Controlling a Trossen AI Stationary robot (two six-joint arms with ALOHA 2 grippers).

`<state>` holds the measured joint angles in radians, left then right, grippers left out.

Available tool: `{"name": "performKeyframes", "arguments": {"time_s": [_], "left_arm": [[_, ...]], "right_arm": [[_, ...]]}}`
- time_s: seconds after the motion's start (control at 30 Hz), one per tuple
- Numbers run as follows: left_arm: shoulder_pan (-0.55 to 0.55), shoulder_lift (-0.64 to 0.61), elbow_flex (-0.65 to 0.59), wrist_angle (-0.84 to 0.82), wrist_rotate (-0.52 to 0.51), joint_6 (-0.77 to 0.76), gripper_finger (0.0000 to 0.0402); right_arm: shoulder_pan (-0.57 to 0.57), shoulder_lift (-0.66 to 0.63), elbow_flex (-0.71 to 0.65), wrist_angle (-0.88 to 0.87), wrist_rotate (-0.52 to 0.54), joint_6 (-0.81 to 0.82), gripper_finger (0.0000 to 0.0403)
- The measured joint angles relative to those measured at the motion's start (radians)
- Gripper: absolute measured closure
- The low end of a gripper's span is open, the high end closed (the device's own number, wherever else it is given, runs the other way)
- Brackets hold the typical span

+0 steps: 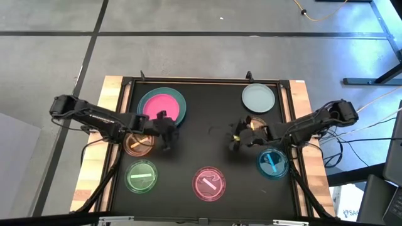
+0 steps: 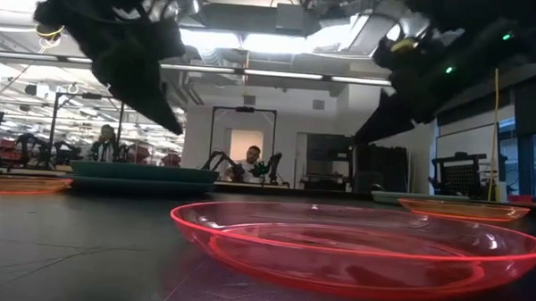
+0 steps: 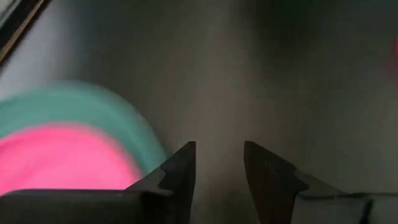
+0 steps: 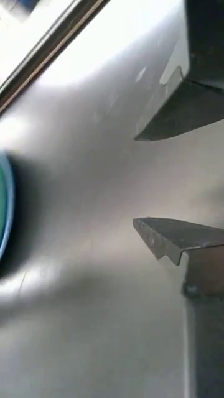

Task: Stack plastic plates
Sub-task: Stack the gray plate on the pink plate

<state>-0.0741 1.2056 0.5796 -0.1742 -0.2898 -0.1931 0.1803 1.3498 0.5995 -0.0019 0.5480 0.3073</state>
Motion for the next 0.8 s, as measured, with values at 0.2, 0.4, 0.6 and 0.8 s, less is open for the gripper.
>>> {"name": "performKeyframes", "arguments": {"time_s": [0.2,0.4,0.6,0.8], "left_arm": [[-0.087,0.034,-0.221,0.633,0.057,-0.013,0.0273],[-0.136,0.058,-0.264,0.768,0.041,-0.014,0.0273],[-0.168,0.058,-0.264,0.761,0.037,-0.014,0.0273],[-0.190,0.058,-0.264,0.750,0.025,-0.014,0.0273]], "right_arm": [[-0.235,0.007,0.000,-0.099,-0.028,-0.027,0.0198],[-0.499,0.029,0.000,-0.181,-0.108,-0.070,0.0198],[-0.646,0.060,0.000,-0.217,-0.192,-0.081,0.0198],[-0.668,0.117,0.000,-0.237,-0.231,-0.093,0.0203]]}}
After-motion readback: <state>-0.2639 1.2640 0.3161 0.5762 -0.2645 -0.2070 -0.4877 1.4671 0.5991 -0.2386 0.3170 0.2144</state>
